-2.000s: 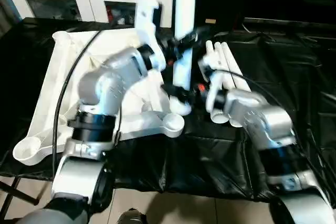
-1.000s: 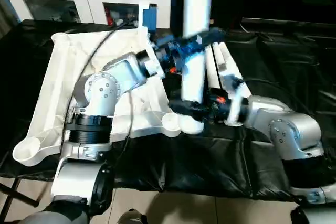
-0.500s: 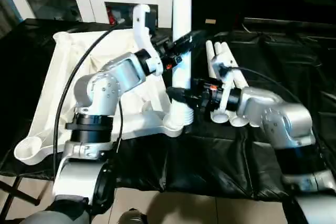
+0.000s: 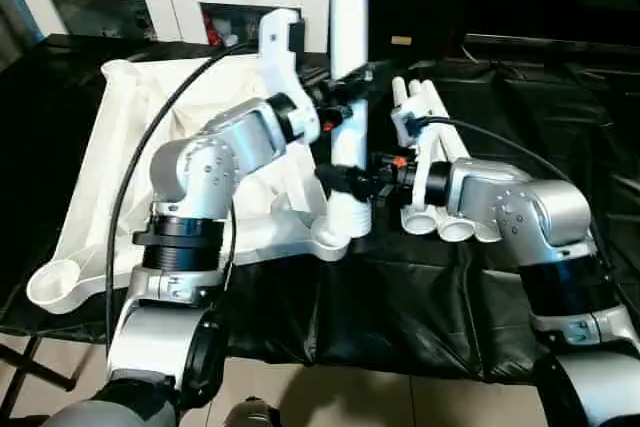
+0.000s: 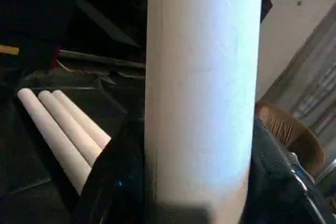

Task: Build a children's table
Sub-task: Pick table leg

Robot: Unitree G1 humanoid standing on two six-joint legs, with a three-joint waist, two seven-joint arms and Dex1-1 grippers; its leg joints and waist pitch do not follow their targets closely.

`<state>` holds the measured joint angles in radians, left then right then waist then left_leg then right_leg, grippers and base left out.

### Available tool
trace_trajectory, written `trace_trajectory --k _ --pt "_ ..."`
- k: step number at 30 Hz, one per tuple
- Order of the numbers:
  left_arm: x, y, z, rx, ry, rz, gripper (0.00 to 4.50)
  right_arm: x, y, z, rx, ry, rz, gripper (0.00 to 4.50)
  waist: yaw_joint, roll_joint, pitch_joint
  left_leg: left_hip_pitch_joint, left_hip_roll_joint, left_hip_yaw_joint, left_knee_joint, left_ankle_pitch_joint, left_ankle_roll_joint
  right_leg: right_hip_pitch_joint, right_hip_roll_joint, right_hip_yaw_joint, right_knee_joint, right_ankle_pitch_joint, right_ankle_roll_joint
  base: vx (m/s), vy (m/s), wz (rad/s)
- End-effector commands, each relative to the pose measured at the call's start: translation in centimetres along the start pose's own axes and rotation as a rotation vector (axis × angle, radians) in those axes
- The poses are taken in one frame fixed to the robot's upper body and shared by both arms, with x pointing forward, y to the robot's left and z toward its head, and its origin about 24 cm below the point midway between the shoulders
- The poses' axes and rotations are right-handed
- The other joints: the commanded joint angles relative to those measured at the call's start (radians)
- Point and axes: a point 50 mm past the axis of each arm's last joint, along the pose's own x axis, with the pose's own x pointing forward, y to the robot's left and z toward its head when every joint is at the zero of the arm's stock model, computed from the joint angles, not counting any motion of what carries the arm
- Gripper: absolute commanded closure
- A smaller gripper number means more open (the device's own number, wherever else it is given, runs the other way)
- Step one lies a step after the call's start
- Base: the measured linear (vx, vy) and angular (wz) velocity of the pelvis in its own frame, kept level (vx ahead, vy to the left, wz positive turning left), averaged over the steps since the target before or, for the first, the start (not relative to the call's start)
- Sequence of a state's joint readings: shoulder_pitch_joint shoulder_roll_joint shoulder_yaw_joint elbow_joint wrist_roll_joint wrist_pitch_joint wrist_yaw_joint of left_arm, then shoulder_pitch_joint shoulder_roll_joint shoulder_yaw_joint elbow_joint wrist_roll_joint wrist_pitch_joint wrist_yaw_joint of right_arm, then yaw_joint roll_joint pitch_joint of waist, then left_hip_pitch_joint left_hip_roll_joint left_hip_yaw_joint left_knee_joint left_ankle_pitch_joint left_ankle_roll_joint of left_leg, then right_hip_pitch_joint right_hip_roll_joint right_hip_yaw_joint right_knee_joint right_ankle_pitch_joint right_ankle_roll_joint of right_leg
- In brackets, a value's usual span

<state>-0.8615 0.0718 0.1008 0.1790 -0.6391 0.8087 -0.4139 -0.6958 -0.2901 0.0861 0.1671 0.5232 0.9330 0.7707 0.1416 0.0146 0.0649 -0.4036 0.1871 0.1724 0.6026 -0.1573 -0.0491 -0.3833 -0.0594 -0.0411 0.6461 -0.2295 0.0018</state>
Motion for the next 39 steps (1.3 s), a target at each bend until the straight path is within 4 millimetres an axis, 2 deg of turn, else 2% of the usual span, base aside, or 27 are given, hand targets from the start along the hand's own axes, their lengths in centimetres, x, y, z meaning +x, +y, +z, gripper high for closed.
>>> trace_trajectory --k 1,3,6,8,16,25,26,27,29,31,34,37,39 --pt "0.0 -0.9 0.3 0.030 -0.004 -0.055 2.66 -0.2 -0.3 0.2 0.010 0.012 -0.022 1.23 -0.003 -0.015 -0.083 0.027 0.035 -0.010 -0.057 -0.076 -0.010 0.047 -0.076 0.040 -0.071 0.027 -0.201 0.000 0.000 0.00" --pt "0.0 -1.1 0.2 0.040 0.007 -0.072 2.66 -0.1 -0.2 0.2 0.015 0.015 -0.015 1.57 -0.002 -0.018 -0.083 0.027 0.035 -0.010 -0.057 -0.075 -0.011 0.048 -0.077 0.040 -0.072 0.026 -0.198 0.000 0.000 0.00" --pt "-0.1 -1.3 0.0 0.056 0.020 -0.091 2.66 -0.1 -0.2 0.1 0.019 0.026 -0.008 1.62 -0.003 -0.016 -0.083 0.027 0.036 -0.010 -0.058 -0.074 -0.010 0.047 -0.076 0.040 -0.070 0.024 -0.197 0.000 0.000 0.00" --pt "-0.1 -1.2 -0.1 0.061 0.025 -0.097 2.66 -0.1 -0.2 0.1 0.021 0.033 -0.004 1.90 -0.002 -0.016 -0.082 0.027 0.035 -0.010 -0.058 -0.073 -0.012 0.046 -0.076 0.040 -0.071 0.021 -0.196 0.000 0.000 0.00" --pt "-0.1 -1.1 -0.3 0.093 0.054 -0.112 2.66 -0.2 0.1 -0.3 0.014 0.064 0.018 2.47 -0.002 -0.011 -0.083 0.028 0.036 -0.010 -0.058 -0.081 -0.024 0.046 -0.076 0.041 -0.070 0.028 -0.191 0.000 0.000 0.00" --pt "0.0 -1.0 -0.1 0.102 0.046 -0.110 2.66 0.2 0.1 -0.6 -0.022 0.036 -0.006 2.57 -0.002 -0.009 -0.085 0.028 0.035 -0.011 -0.057 -0.084 -0.027 0.047 -0.076 0.040 -0.069 0.041 -0.199 0.000 0.000 0.00" --pt "0.0 -1.0 -0.1 0.100 0.042 -0.106 2.10 0.2 0.1 -0.6 -0.024 0.030 -0.010 2.57 -0.003 -0.010 -0.084 0.027 0.036 -0.011 -0.058 -0.085 -0.027 0.047 -0.076 0.040 -0.069 0.041 -0.199 0.000 0.000 0.00" --pt "0.0 -0.9 0.1 0.097 0.033 -0.095 1.96 0.3 0.1 -0.6 -0.028 0.022 -0.013 2.59 -0.003 -0.008 -0.085 0.028 0.035 -0.011 -0.058 -0.084 -0.028 0.047 -0.075 0.040 -0.068 0.043 -0.199 0.000 0.000 0.00" --pt "0.0 -0.7 0.5 0.097 0.007 -0.096 1.96 0.4 0.1 -0.5 -0.042 0.000 -0.022 2.59 -0.002 -0.009 -0.084 0.029 0.035 -0.010 -0.057 -0.079 -0.027 0.046 -0.076 0.040 -0.069 0.050 -0.202 0.000 0.000 0.00" --pt "-0.1 -0.7 1.0 0.134 -0.017 -0.098 1.70 0.5 0.1 -0.4 -0.063 -0.024 -0.030 2.59 -0.003 -0.009 -0.085 0.027 0.034 -0.011 -0.058 -0.082 -0.027 0.047 -0.076 0.040 -0.068 0.050 -0.200 0.000 0.000 0.00" --pt "-0.5 -1.2 2.3 0.243 -0.141 -0.123 1.54 0.7 -0.2 -0.2 -0.122 -0.099 -0.080 2.59 -0.003 -0.008 -0.085 0.027 0.037 -0.013 -0.059 -0.088 -0.030 0.048 -0.079 0.040 -0.070 0.042 -0.195 0.000 0.000 0.00" --pt "-0.8 -1.0 2.9 0.322 -0.185 -0.070 1.54 1.0 -0.8 -0.2 -0.165 -0.154 -0.165 2.59 -0.007 -0.011 -0.085 0.028 0.037 -0.011 -0.059 -0.092 -0.032 0.046 -0.078 0.039 -0.068 0.052 -0.197 0.000 0.000 0.00" --pt "-0.9 -1.1 3.0 0.343 -0.185 -0.076 1.54 1.1 -0.9 -0.2 -0.170 -0.167 -0.187 2.59 -0.007 -0.007 -0.084 0.029 0.037 -0.011 -0.059 -0.095 -0.029 0.044 -0.078 0.040 -0.069 0.037 -0.195 0.000 0.000 0.00"
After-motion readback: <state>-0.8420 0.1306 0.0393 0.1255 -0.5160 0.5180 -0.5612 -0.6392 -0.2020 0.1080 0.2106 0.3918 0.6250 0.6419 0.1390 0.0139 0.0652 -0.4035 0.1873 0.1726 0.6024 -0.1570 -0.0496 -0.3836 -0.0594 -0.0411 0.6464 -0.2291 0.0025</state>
